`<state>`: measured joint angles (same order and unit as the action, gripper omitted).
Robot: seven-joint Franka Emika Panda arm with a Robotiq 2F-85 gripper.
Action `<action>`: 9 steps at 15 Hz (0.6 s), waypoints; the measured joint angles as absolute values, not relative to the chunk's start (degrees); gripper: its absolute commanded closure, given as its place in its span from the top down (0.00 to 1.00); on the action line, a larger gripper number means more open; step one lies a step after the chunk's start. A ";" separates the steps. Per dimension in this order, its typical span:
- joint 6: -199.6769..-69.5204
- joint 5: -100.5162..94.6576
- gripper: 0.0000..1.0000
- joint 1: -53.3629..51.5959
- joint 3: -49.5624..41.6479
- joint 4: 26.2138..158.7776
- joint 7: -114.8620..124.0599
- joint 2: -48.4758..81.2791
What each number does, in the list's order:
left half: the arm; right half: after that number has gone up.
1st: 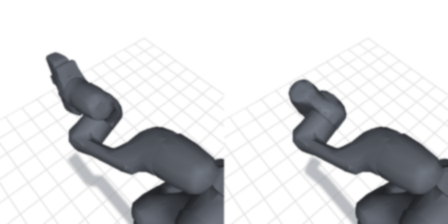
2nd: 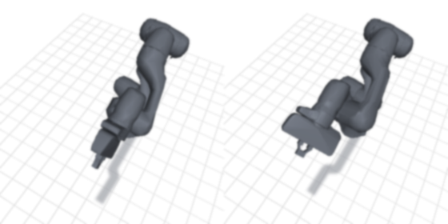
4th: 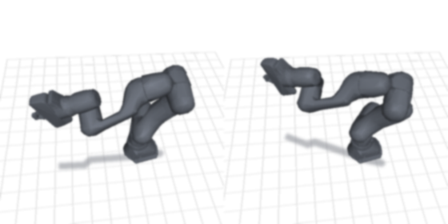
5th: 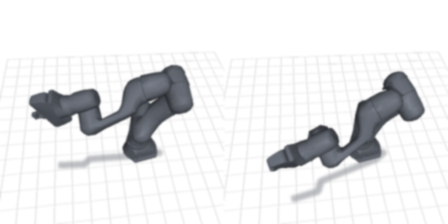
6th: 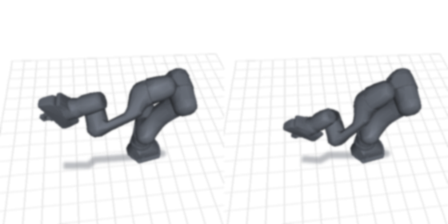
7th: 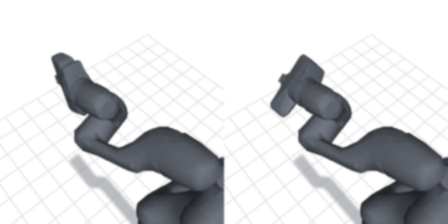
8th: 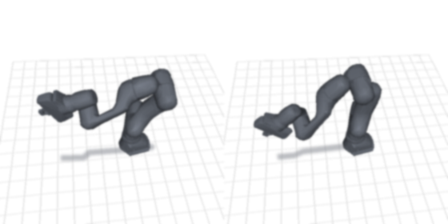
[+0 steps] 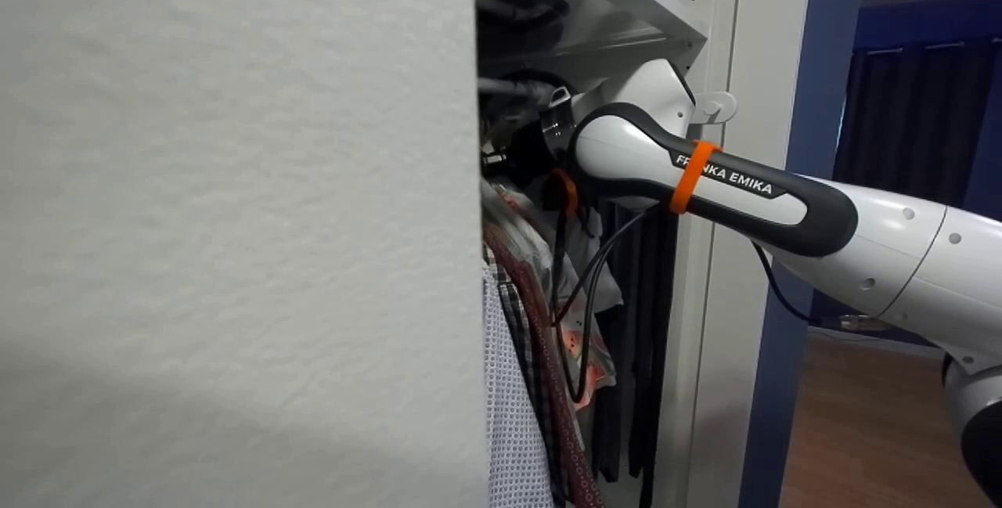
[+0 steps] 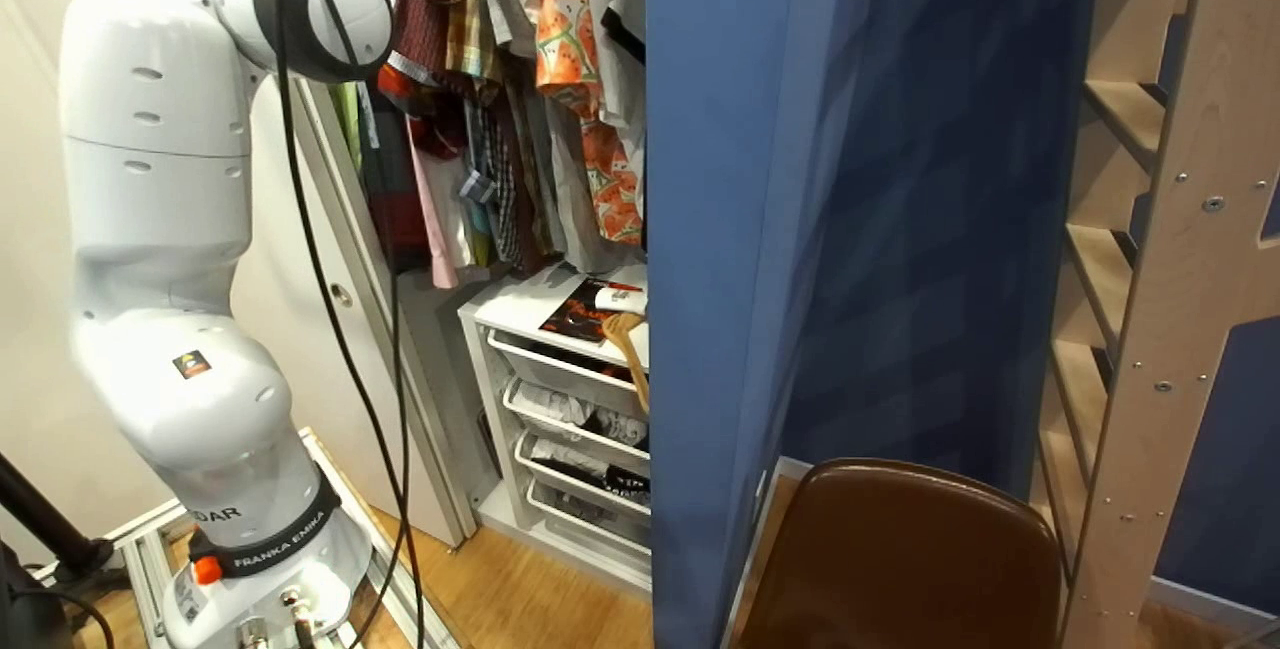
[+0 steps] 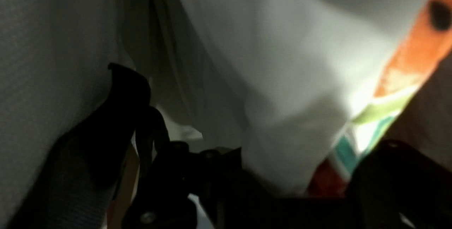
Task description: Move the two shirts on the hangers to the rod
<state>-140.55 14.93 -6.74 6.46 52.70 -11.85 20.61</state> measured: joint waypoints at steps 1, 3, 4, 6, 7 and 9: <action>-140.15 14.93 0.45 -6.74 6.38 51.90 -11.85 20.96; -140.10 14.93 0.57 -6.63 6.20 50.80 -11.85 21.11; -140.10 14.93 0.65 -6.47 6.13 50.56 -11.85 20.93; -140.11 14.94 0.80 -5.95 6.00 50.50 -11.62 20.11; -140.56 14.97 0.86 -5.70 5.97 50.58 -11.22 19.55; -143.38 15.06 0.99 -5.51 5.98 51.04 -9.37 18.13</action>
